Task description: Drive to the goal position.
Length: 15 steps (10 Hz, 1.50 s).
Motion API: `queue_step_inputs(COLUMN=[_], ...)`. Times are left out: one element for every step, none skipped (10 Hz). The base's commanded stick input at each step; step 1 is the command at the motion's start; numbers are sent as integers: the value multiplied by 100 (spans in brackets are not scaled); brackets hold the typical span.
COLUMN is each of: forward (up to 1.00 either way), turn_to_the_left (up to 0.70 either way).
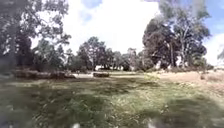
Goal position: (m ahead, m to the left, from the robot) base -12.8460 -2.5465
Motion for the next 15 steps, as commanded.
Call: queue_step_inputs(forward=[70, 70, 70, 70, 70, 70, 70, 70, 70, 70, 70, 70, 70, 70, 70], turn_to_the_left=[-33, -26, -5, 0, 0, 0, 0, 0, 0, 0, 0, 0, 0, 0, 0])
